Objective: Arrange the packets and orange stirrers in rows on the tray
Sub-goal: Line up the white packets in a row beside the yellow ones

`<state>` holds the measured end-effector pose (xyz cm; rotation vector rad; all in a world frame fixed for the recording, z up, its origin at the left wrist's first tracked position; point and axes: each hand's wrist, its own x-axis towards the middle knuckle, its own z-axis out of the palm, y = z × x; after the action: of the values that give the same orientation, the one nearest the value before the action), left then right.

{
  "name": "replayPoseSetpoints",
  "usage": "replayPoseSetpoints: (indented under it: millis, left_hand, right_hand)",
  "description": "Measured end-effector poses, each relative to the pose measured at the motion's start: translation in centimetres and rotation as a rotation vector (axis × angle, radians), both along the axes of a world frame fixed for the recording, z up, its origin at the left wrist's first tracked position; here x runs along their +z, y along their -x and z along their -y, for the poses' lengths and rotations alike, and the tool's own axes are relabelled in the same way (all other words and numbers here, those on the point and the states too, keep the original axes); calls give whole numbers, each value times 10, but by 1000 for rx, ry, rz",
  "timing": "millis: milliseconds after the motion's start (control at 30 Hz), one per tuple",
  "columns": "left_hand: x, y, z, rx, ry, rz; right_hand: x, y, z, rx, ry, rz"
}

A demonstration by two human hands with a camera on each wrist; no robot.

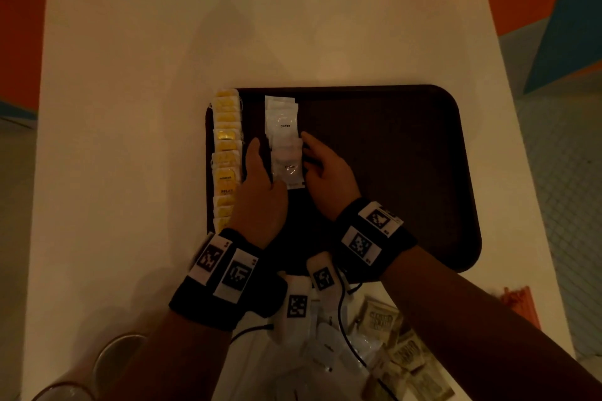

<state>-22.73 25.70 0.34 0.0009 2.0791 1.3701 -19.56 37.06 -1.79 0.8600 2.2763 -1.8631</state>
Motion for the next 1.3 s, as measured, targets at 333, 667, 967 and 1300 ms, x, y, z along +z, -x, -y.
replayPoseSetpoints:
  millis: [333,667,967,1300]
  left_hand:
    - [2,0,-1,-29,1,-7]
    - [-2,2,0,-24,-10,-24]
    - [-1,-2,2,-19,-11,-32]
    - [36,-37,36,-154,-50,-103]
  right_hand:
    - [0,0,0,17,23,-12]
    - [-14,2,-3,48,-60,-77]
    - [-9,-6,-6,52,-113,-47]
    - [15,-43,-20,62,-111,89]
